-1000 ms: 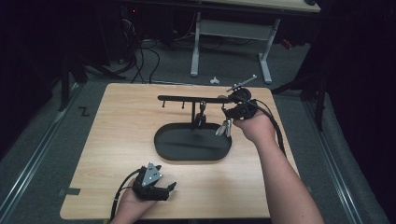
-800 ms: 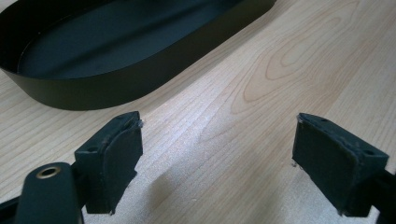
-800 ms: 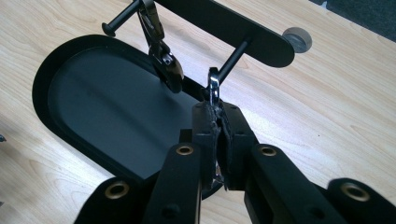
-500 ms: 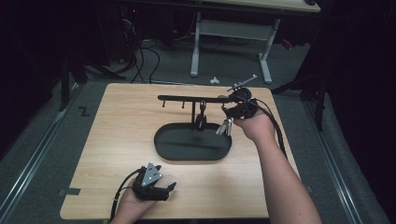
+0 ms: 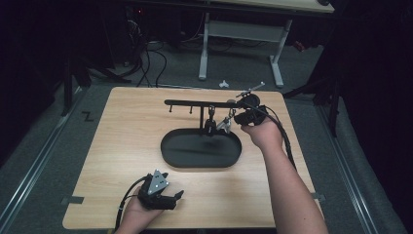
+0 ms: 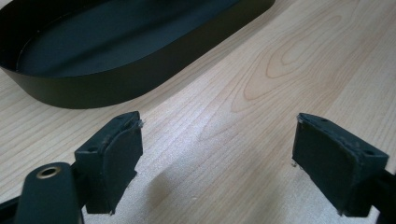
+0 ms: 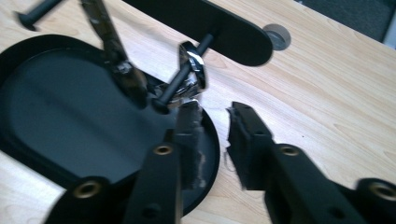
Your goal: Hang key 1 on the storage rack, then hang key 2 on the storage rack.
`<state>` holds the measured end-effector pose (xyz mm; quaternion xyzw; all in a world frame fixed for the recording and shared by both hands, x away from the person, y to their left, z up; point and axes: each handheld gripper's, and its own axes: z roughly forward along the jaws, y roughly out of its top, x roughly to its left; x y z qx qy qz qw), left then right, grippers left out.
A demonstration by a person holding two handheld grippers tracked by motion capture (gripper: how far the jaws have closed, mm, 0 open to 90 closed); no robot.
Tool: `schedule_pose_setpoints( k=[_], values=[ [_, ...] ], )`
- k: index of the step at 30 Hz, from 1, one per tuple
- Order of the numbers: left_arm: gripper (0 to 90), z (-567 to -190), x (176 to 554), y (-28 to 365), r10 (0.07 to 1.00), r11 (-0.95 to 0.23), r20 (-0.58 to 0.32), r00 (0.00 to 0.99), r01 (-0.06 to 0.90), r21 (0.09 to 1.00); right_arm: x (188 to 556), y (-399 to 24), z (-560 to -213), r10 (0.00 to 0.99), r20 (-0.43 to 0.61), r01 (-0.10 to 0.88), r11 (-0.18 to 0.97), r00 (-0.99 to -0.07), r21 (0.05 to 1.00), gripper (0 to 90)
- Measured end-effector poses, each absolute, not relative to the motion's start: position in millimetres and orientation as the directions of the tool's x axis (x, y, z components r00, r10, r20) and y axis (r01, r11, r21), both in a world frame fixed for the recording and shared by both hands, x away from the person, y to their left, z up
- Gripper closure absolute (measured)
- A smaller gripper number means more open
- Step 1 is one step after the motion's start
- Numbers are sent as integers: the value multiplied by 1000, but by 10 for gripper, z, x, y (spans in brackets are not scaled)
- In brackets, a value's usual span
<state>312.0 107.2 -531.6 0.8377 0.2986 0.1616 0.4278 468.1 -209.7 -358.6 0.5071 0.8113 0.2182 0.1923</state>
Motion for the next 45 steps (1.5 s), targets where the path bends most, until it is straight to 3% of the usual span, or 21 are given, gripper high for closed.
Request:
schedule_pose_setpoints(
  k=[23, 33, 45],
  values=[
    [167, -5323, 3098, 1046, 637, -459, 22, 771, 356, 814, 4357, -2286, -3999, 905, -13, 737, 354, -424, 575, 362],
    [169, -5282, 3083, 1062, 637, -450, 32, 770, 339, 826, 3920, -2445, -4354, 914, -42, 678, 330, -404, 657, 267],
    [168, -5256, 3061, 1003, 631, -461, 52, 774, 320, 828, 3239, -2936, -4988, 927, -25, 611, 266, -373, 746, 206]
  ],
)
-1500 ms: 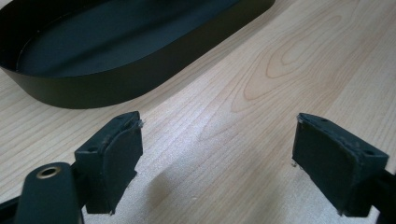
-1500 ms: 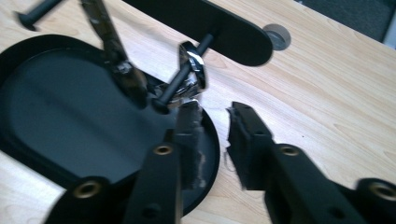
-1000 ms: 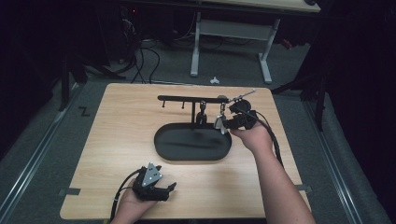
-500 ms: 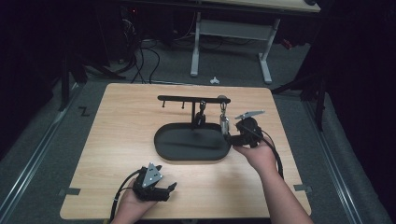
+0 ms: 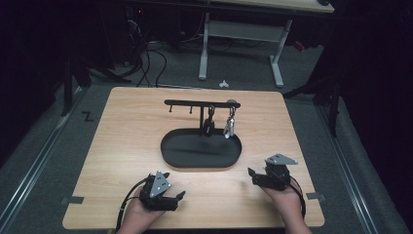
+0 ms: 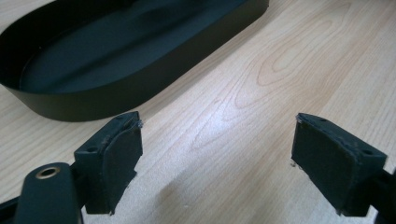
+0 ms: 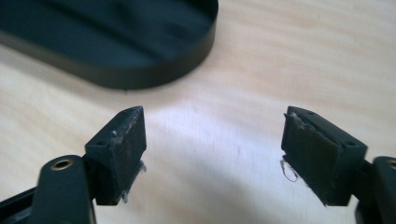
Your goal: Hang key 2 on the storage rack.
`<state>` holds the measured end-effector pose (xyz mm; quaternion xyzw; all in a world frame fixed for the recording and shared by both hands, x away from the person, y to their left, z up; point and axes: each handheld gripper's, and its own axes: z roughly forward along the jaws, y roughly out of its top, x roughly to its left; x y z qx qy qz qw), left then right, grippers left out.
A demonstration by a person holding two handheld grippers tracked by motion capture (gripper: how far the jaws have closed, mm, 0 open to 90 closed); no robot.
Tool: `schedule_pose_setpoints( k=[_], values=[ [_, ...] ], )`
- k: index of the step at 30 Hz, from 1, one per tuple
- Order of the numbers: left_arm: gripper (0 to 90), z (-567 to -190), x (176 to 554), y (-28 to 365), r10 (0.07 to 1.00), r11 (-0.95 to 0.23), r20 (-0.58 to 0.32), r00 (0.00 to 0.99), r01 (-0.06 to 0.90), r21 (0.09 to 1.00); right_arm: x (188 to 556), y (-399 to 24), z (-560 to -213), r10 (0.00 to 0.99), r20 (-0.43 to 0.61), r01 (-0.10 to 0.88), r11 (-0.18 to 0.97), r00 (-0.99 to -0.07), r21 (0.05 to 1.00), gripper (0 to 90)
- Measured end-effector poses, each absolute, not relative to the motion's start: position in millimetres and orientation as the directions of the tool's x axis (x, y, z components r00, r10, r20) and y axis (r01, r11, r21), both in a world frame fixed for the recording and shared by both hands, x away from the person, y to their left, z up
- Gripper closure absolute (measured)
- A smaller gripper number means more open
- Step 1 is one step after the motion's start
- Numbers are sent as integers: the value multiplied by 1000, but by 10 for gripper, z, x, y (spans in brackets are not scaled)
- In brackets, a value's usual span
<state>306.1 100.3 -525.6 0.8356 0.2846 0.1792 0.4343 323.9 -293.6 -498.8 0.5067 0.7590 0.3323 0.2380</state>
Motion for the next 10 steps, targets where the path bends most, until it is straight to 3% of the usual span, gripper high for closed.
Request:
schedule_pose_setpoints(
  k=[6, 10],
  values=[
    [166, -5257, 3061, 984, 632, -457, 44, 773, 327, 827, 2867, -3086, -5253, 940, 17, 564, 190, -341, 804, 187],
    [164, -5202, 3023, 989, 639, -454, 62, 767, 310, 835, 2821, -3071, -5270, 933, -5, 579, 228, -360, 783, 164]
  ],
)
